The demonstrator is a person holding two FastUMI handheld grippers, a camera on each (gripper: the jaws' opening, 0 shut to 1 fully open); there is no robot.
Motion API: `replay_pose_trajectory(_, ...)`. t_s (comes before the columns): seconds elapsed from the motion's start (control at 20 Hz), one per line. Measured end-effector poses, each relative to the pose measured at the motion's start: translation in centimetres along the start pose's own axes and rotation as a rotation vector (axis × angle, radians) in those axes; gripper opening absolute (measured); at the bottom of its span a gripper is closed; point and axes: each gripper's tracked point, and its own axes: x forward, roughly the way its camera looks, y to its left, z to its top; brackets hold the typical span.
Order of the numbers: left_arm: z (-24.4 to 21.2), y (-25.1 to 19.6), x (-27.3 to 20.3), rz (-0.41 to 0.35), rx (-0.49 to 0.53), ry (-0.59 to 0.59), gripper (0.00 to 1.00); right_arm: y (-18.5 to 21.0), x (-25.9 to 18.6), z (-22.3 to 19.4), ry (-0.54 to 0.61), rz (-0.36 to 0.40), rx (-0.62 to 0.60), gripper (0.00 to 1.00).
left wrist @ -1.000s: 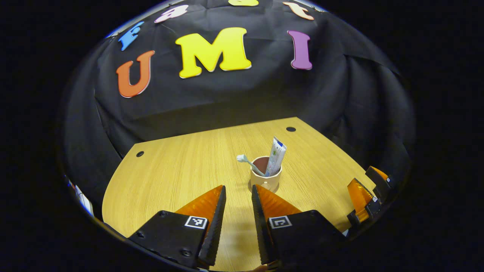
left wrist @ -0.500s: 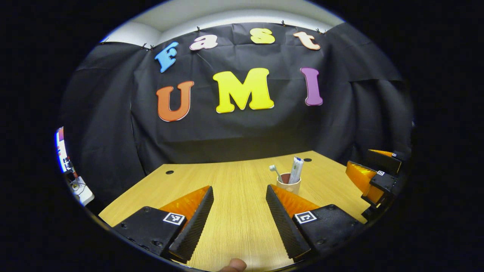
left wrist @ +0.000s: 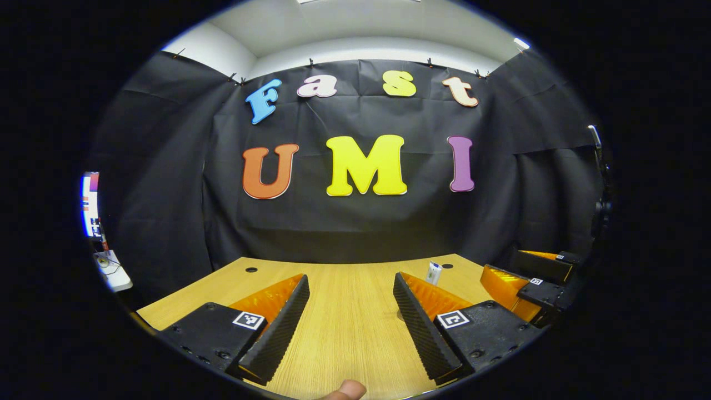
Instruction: Put the toothbrush and toothpaste on the desktop into the cup, then pick up the cup and place it on the coaster on the desktop.
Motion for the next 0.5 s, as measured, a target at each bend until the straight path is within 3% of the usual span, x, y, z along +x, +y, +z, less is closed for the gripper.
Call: replay_pose_trajectory(0.5,-1.5,-0.7,0.5,0.013,0.036,0.046,0.96,-0.6,0.3,-0.3,0.009,-0.014,-0.001,0.94)
